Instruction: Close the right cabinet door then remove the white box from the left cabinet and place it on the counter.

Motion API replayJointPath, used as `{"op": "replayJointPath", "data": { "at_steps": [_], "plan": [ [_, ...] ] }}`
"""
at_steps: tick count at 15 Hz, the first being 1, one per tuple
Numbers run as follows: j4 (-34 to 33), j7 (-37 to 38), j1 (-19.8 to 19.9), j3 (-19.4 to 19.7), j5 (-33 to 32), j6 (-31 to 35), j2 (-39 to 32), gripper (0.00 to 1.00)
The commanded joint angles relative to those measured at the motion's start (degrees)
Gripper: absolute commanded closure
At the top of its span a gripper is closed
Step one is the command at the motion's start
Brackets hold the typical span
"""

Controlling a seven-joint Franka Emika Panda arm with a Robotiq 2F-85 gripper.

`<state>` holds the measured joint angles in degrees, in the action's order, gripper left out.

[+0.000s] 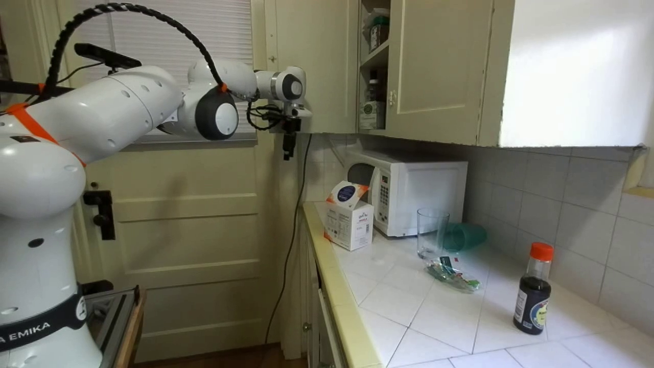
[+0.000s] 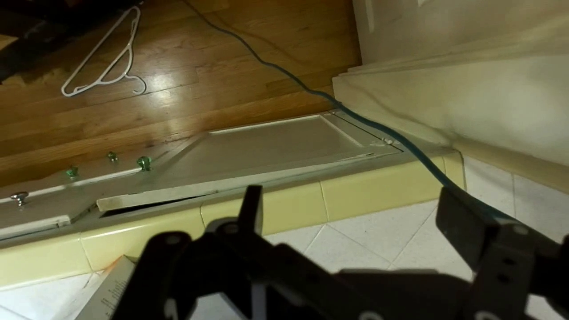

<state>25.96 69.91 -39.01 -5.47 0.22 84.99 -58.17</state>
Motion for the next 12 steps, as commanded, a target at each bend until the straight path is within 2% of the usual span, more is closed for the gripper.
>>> {"op": "replayJointPath", "data": {
  "at_steps": [1,3,6,9,12],
  "plan": [
    [0.44,0.12,-0.11,0.49,0.45,0.08,0.34,0.00],
    [1.07,-0.15,0.24,0.40,0.62,-1.86,0.80,0.00],
    [2.12,-7.93,0.54,-0.13,0.18,-12.16,3.14,0.00],
    [1.71,-15.66,-0.67,1.14,-2.23,-19.83,4.80,0.00],
    [0.78,-25.45,-1.94,3.29,-6.54,-21.85,6.21,0.00]
  ]
}}
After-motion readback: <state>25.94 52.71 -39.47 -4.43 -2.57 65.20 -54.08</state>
